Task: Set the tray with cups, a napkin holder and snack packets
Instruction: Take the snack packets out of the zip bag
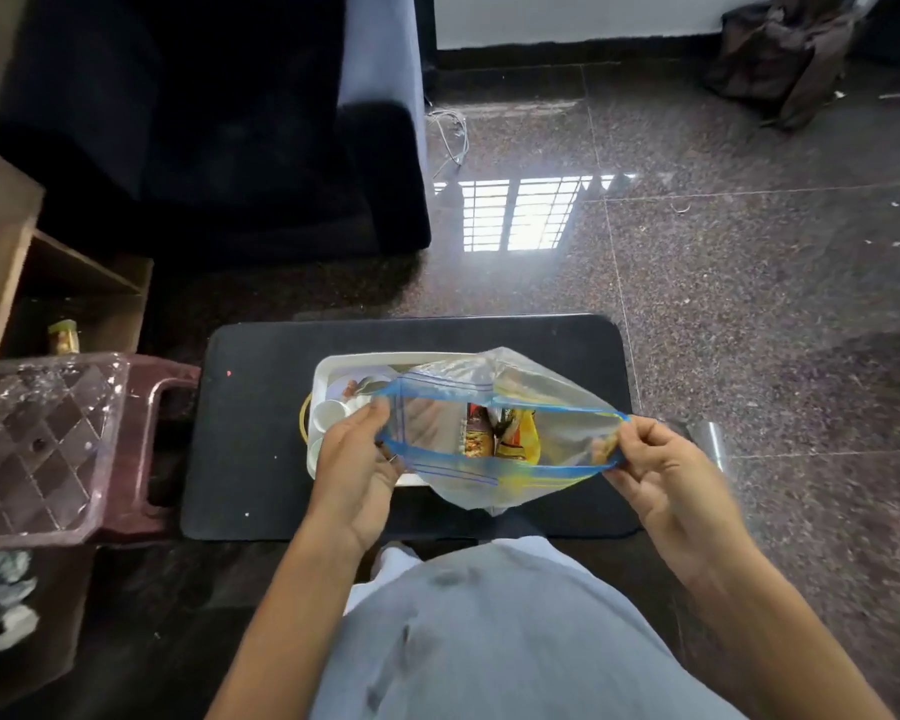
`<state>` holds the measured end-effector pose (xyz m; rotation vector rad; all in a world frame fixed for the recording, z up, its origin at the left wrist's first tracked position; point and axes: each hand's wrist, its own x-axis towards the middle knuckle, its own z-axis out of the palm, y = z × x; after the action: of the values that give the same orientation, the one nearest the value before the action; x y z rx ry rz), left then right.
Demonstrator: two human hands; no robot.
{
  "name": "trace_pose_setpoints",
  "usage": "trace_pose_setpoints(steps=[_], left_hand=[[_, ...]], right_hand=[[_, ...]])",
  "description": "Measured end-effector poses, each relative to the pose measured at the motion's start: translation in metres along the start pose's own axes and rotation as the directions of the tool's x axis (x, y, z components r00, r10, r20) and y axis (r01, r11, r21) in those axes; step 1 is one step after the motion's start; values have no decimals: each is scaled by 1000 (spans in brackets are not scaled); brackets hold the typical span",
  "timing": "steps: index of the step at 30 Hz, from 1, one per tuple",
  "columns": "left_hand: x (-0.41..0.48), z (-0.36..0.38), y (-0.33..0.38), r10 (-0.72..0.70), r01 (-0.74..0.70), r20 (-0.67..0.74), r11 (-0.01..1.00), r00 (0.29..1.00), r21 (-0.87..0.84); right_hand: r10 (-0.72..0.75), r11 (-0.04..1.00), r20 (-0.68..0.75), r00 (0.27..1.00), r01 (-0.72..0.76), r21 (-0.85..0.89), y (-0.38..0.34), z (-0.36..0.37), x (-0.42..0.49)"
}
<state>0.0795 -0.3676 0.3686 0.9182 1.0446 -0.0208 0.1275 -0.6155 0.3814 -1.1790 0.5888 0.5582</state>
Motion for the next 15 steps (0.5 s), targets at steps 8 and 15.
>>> trace_pose_setpoints(steps=[8, 15], left_hand=[[-28, 46, -15, 143, -170, 157, 969, 977, 179], [-51, 47, -17, 270, -324, 216, 905, 938, 276]], right_hand=[[-739, 298, 112, 664, 471, -830, -17, -11, -15], [-103, -316, 775, 623, 718, -620, -11, 39, 10]])
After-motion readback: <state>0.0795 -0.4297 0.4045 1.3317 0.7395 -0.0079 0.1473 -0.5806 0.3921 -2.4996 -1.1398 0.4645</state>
